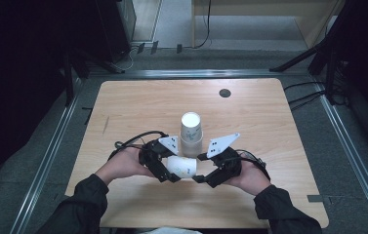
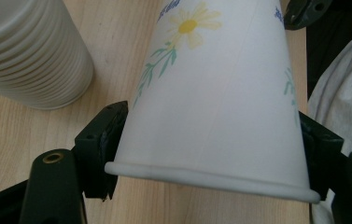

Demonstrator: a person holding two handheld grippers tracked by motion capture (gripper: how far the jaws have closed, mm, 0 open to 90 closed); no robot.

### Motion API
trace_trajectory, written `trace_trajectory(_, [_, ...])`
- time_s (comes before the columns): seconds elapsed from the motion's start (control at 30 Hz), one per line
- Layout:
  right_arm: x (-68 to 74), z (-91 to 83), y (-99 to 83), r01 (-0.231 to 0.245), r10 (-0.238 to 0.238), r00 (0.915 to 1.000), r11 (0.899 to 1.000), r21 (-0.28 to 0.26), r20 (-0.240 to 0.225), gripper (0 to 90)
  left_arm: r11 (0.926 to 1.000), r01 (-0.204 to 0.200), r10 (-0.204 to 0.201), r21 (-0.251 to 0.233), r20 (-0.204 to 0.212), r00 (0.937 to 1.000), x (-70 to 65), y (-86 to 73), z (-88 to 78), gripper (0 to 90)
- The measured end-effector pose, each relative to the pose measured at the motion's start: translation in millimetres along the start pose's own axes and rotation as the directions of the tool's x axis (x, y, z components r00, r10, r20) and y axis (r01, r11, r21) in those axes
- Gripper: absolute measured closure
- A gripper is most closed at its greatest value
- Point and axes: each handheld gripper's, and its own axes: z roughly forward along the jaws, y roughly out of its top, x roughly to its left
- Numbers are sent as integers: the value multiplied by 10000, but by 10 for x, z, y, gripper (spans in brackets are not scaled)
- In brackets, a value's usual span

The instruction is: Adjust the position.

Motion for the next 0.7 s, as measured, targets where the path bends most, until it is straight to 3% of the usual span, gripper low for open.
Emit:
trace_trajectory(0.2, [31,123,17,392,-383,9990,9984,403,-244,262,9978,55,-65,655,154,9999,-20,45,65,250])
trace_trajectory(0.3, [39,176,27,486,-466,9982,9973,553,-369,269,9961,-122,109,870,155,9998,-47,55,90,249])
trace_trajectory(0.7, [88,340,65,957,-884,9922,9920,819,-882,314,9941,-212,174,1065,370,9992,-94,39,157,249])
